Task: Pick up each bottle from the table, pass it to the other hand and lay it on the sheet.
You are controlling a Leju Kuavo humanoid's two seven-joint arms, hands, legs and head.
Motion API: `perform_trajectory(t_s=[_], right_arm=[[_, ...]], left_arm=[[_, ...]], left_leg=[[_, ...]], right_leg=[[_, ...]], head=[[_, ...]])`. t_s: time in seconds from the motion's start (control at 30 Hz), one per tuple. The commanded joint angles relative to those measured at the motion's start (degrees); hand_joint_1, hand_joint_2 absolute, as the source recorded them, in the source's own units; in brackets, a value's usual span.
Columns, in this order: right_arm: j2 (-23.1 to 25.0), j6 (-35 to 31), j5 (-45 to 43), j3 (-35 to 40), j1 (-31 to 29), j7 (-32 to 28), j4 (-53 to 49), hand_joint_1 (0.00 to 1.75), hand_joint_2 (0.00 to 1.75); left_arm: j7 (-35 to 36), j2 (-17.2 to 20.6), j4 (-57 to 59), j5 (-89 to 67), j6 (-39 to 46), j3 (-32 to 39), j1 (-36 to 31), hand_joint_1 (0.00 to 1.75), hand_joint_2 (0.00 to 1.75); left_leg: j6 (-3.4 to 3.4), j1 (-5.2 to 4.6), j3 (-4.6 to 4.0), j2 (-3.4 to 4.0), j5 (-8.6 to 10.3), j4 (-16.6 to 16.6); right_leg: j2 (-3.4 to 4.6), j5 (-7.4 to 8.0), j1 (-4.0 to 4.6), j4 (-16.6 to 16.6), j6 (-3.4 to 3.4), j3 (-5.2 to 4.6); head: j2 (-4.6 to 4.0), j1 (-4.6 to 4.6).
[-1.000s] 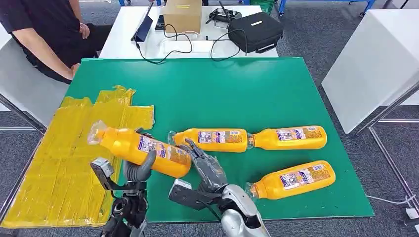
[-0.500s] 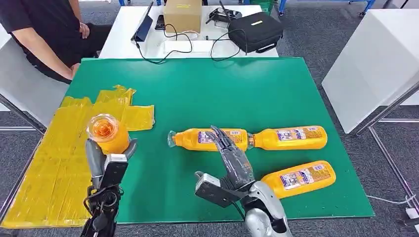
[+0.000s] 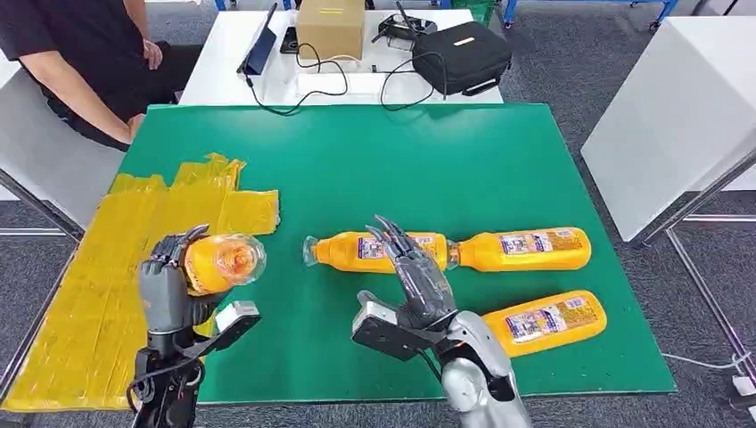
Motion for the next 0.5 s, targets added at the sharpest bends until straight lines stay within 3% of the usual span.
perform_trajectory(t_s=[0.03, 0.27, 0.5], right_arm=[[-0.1, 0.16, -0.58, 0.66, -4.3, -0.15, 7.19, 0.0, 0.0], [0.65, 0.08, -0.58, 0.83, -2.2, -0.02, 5.7, 0.0, 0.0], [0.42, 0.15, -0.18, 0.99, -2.47, 0.61, 6.39, 0.0, 0.0]], left_arm=[[4.66, -3.9, 3.18, -15.79, 1.88, 10.3, -2.41, 1.75, 1.75], [18.76, 2.26, 4.68, -20.01, 1.88, 1.26, -1.12, 1.75, 1.75], [21.94, 3.09, 5.48, -21.56, 1.88, -1.12, -1.21, 1.75, 1.75]], left_leg=[[0.11, -0.03, 0.28, -0.03, -0.09, -0.04], [0.11, -0.03, 0.33, -0.14, -0.11, -0.06], [0.13, -0.04, 0.42, -0.09, -0.15, -0.07]], right_leg=[[0.05, -0.09, 0.0, -0.02, -0.18, 0.27], [-0.02, -0.14, 0.0, -0.01, -0.22, 0.29], [0.05, -0.17, 0.0, 0.0, -0.25, 0.35]], head=[[0.0, 0.02], [0.0, 0.0], [0.0, 0.0]])
